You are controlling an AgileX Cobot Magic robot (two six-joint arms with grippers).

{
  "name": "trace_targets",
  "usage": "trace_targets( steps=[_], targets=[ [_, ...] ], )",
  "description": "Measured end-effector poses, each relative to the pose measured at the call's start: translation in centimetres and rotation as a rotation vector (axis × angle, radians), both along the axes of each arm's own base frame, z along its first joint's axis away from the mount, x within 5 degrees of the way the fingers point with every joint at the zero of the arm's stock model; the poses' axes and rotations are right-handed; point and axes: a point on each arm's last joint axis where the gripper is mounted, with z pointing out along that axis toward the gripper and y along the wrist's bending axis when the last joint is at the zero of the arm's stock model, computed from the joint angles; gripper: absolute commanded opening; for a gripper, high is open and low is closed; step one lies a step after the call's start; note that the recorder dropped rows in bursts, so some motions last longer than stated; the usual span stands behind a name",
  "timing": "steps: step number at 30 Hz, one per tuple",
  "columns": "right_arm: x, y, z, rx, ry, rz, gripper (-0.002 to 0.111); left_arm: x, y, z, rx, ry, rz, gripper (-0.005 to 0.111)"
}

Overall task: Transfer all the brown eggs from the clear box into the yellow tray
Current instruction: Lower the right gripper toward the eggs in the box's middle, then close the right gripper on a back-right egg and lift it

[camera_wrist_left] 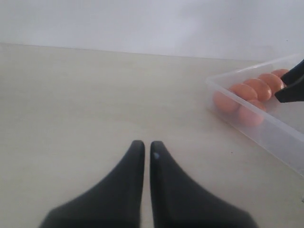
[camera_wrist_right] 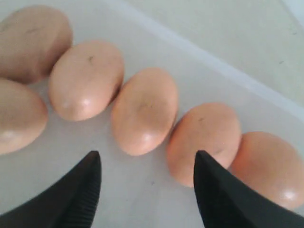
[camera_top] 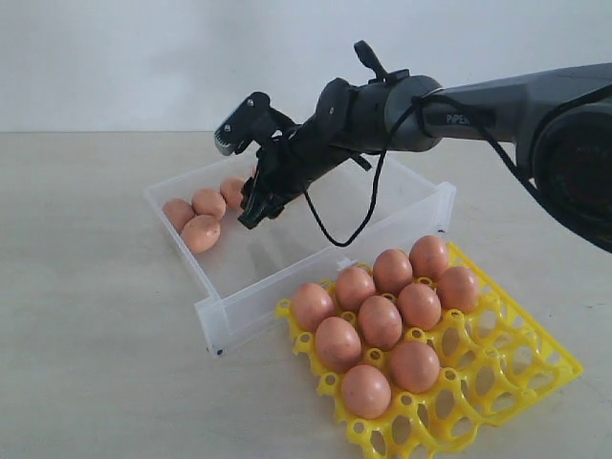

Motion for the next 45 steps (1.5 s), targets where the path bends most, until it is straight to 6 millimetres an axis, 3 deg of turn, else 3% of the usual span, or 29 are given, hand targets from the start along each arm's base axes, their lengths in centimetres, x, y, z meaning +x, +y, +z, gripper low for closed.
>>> trace_targets(
  steps=[6, 9, 14, 21, 27, 31, 38, 45],
  targets=[
    [1.5, -0.4, 1.7, 0.121, -0.151, -0.183, 0.051, 0.0, 0.0, 0.0, 0.0, 0.0, 0.0, 0.004],
    [2.2, -0.7, 1.3, 0.154, -0.201, -0.244, 0.051, 0.0, 0.0, 0.0, 0.0, 0.0, 0.0, 0.004],
    [2.1, -1.2, 0.6, 0.16, -0.123, -0.253, 0.051, 0.0, 0.0, 0.0, 0.0, 0.0, 0.0, 0.004],
    [1.1, -2.8, -0.3, 0.026, 0.05, -0.142, 0.051, 0.0, 0.0, 0.0, 0.0, 0.0, 0.0, 0.004],
    [1.9, -5.0, 0.1, -0.208, -0.083, -0.005, 0.051, 0.0, 0.0, 0.0, 0.0, 0.0, 0.0, 0.004],
    [2.4, -5.4, 0.4, -0.333, -0.217, 0.127, 0.051, 0.0, 0.0, 0.0, 0.0, 0.0, 0.0, 0.004],
    [3.1, -5.2, 1.1, -0.386, -0.36, 0.17, 0.051, 0.0, 0.0, 0.0, 0.0, 0.0, 0.0, 0.004],
    [3.2, -4.8, -1.0, -0.411, -0.357, 0.201, 0.051, 0.0, 0.0, 0.0, 0.0, 0.0, 0.0, 0.004]
  ],
)
